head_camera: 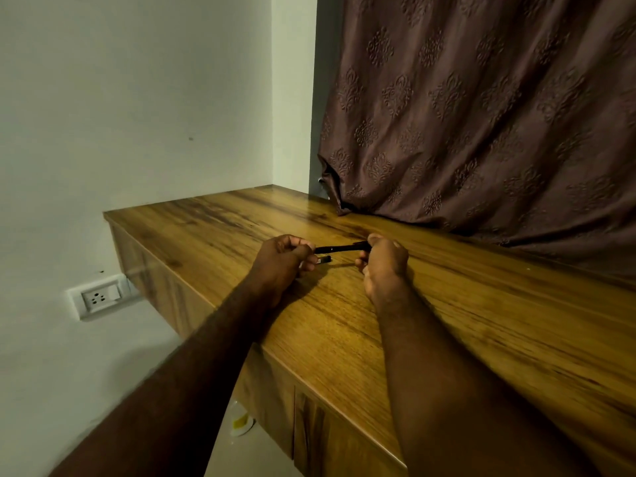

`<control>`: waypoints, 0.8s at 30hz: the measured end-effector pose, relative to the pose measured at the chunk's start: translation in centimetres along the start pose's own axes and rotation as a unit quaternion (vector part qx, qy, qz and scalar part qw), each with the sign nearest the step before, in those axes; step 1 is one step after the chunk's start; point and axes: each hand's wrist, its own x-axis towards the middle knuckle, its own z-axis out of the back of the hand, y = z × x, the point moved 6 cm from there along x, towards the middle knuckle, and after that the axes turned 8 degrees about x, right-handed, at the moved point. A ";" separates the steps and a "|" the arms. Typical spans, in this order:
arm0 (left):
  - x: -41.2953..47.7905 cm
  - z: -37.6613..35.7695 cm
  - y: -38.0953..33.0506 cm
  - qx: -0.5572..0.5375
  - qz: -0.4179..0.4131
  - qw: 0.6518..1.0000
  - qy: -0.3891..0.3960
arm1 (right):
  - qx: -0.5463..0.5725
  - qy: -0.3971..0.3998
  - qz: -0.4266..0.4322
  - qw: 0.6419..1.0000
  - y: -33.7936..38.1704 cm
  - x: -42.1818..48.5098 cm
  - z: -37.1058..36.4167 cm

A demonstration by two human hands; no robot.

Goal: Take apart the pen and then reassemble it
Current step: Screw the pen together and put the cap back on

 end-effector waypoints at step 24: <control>-0.8 2.6 0.2 0.274 -0.005 0.960 -0.064 | -0.650 0.249 0.305 0.650 0.2 -0.3 -1.2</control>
